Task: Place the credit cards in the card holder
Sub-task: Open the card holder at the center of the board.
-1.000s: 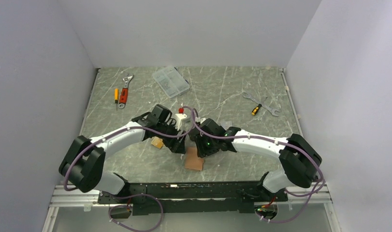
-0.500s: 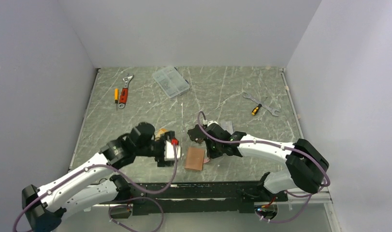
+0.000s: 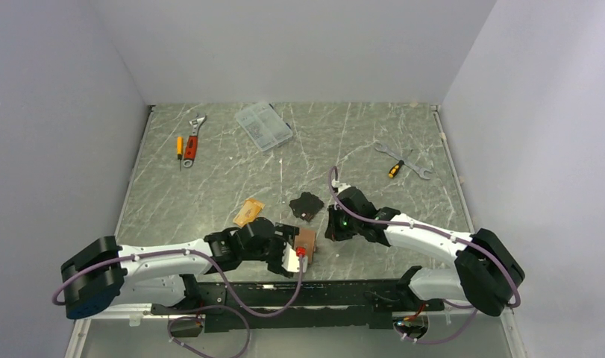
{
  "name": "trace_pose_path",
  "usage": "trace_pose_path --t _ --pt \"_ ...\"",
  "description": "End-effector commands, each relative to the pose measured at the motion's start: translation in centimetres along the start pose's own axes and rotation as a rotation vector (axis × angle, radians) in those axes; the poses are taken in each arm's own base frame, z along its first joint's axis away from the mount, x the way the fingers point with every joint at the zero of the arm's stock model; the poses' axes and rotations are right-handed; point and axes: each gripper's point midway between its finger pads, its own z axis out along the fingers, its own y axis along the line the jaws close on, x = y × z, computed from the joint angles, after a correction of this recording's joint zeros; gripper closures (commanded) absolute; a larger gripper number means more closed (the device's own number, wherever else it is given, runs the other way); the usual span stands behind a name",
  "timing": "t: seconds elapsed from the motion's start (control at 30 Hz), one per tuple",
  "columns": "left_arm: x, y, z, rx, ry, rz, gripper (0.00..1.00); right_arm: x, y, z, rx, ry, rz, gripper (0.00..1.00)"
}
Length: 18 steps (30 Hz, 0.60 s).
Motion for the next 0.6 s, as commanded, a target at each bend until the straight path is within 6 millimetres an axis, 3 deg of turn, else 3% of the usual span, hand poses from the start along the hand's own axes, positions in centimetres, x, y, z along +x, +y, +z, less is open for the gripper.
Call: trace_pose_path --t 0.0,0.03,0.17,0.23,0.37,0.57 --pt "-3.9 1.9 1.0 -0.073 -0.099 -0.002 0.15 -0.9 1.0 0.0 -0.071 -0.038 0.009 1.0" --pt "-3.8 1.6 1.2 -0.063 -0.088 -0.004 0.15 -0.9 0.9 0.0 -0.07 -0.041 0.011 0.97" --pt "-3.0 0.0 1.9 -0.011 -0.061 0.024 0.15 -1.9 1.5 -0.9 -0.097 -0.08 0.013 0.61" --pt "-2.6 -0.3 2.2 -0.008 -0.042 0.031 0.15 -2.6 1.9 -1.3 -0.115 -0.101 0.021 0.51" --pt "-1.6 0.2 2.6 -0.046 -0.001 0.043 0.18 -3.1 3.2 -1.3 -0.176 -0.095 0.026 0.47" --pt "-0.3 -0.6 2.7 -0.028 0.045 0.046 0.26 -2.8 4.1 -0.8 -0.227 -0.055 0.01 0.46"
